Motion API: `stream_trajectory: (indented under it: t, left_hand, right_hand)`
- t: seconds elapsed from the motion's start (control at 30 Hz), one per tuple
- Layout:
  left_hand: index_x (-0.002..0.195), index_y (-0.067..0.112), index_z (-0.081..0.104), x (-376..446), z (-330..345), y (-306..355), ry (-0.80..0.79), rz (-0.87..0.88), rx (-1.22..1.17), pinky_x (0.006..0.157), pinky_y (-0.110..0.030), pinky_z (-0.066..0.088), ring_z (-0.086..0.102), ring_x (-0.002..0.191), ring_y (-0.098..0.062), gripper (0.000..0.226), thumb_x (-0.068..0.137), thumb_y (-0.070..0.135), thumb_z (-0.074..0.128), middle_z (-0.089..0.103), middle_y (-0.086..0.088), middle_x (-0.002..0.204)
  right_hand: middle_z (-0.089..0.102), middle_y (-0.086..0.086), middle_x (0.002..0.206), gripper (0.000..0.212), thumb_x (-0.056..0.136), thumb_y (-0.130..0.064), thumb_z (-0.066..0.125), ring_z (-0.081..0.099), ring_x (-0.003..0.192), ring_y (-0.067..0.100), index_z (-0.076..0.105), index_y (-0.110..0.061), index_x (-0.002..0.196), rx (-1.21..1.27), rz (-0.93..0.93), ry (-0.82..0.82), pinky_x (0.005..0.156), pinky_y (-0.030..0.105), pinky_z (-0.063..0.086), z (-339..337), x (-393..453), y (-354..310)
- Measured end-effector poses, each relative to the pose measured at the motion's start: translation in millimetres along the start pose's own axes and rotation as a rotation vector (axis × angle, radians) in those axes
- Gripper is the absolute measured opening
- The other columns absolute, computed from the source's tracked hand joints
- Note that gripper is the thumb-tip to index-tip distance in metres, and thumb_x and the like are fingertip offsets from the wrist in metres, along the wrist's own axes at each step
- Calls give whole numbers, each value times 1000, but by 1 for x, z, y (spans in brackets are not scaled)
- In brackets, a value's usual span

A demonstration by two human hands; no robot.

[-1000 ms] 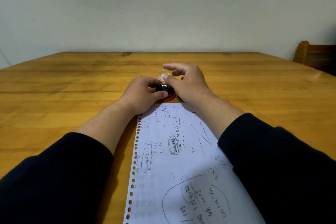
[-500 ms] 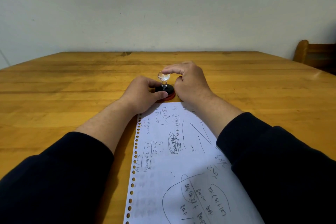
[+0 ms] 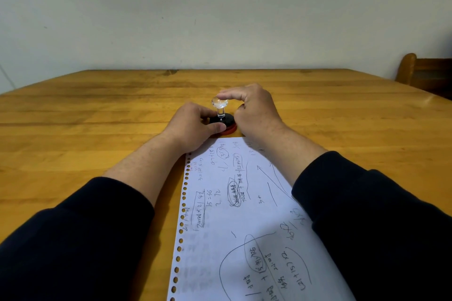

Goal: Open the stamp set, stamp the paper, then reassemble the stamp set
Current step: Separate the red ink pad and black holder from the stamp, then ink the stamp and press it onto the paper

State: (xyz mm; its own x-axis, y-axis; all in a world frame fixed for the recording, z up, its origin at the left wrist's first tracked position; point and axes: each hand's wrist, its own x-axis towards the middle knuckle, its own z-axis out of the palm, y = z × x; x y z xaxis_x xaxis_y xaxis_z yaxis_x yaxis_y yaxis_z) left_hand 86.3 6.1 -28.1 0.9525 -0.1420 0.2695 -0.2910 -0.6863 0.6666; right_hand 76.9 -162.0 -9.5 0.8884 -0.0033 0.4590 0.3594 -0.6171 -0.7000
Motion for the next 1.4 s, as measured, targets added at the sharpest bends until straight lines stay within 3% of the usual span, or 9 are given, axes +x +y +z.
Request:
stream_trajectory:
  t: [0.2,0.33,0.53,0.67,0.8,0.93,1.13,1.3,1.4]
  left_hand:
    - [119,26,79,-1,0,2,-7,-4,-9,81,-25,44,69,104,-16,36,84,30,85,72,11,98]
    - [119,26,79,-1,0,1,4,-1,1,73,-13,41,67,104,-15,39,82,31,86,71,13,97]
    - [116,25,80,-2,0,2,-2,-3,8,86,-34,51,70,103,-25,31,85,32,83,79,1,102]
    - [113,29,81,-3,0,3,6,-5,7,88,-39,53,71,102,-29,29,84,33,84,80,-5,101]
    - [108,33,82,-4,-1,3,-4,22,6,82,-38,54,71,96,-28,25,83,34,85,80,-4,94]
    - [107,34,82,-5,-2,2,38,61,-7,74,-11,42,68,93,-8,27,81,32,87,76,17,88]
    - [117,24,81,-6,-7,8,120,151,-79,99,-22,49,70,107,-1,39,78,26,89,80,9,112]
    - [118,24,80,-10,-12,14,173,177,-94,82,-13,48,65,85,16,42,77,27,89,80,8,112]
    - [116,22,80,-16,-14,21,221,176,-112,92,-21,53,71,101,3,42,76,30,90,80,8,111]
  right_hand:
    - [70,6,128,61,78,13,43,64,122,20,81,-30,100,-11,36,55,104,35,53,-2,3,1]
    - [70,7,127,62,72,16,42,63,122,19,80,-28,95,39,19,40,104,28,50,0,0,-2]
    - [68,3,133,66,76,15,41,62,126,17,80,-28,107,58,37,12,107,30,50,3,2,2]
    - [69,1,121,41,83,0,57,64,99,14,74,-35,93,87,57,7,76,22,45,6,0,4]
    - [71,-13,103,16,81,-17,77,64,98,3,71,-27,92,104,-22,-8,75,16,45,8,-4,3]
    - [74,-8,102,19,82,-16,83,68,95,8,71,-26,92,132,-21,0,79,27,56,7,-3,2]
    - [77,-6,96,20,84,-10,82,72,87,8,73,-24,95,241,-23,35,77,26,60,-2,-2,-5]
    - [76,-7,95,26,85,-8,82,73,88,12,70,-29,94,275,-56,64,79,27,62,-8,-4,-14]
    - [73,-16,95,29,85,-9,82,69,82,0,72,-30,103,273,-77,66,80,23,61,-12,-4,-18]
